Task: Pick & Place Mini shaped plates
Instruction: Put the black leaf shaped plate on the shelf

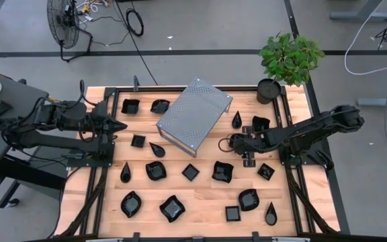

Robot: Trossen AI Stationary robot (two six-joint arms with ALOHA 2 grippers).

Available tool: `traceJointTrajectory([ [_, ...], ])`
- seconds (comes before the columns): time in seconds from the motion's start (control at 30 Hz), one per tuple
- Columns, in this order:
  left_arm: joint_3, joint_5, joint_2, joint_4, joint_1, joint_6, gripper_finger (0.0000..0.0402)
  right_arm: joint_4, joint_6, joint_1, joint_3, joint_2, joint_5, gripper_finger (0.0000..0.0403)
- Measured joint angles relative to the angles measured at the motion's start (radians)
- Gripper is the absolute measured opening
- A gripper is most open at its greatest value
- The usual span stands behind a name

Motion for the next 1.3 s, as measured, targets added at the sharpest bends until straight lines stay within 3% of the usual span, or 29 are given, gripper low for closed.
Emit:
traceJointTrajectory([
  [0.77, 0.0, 0.0, 0.0, 0.0, 0.0, 0.0, 0.0005, 0.135, 0.0, -0.007, -0.125, 0.0, -0.011, 0.0182],
  [0.97, 0.0, 0.0, 0.0, 0.0, 0.0, 0.0, 0.0005, 0.138, -0.001, -0.007, -0.125, 0.0, -0.014, 0.0143],
  [1.3, 0.0, 0.0, 0.0, 0.0, 0.0, -0.001, 0.0005, 0.138, -0.003, -0.008, -0.126, 0.0, -0.008, 0.0047],
])
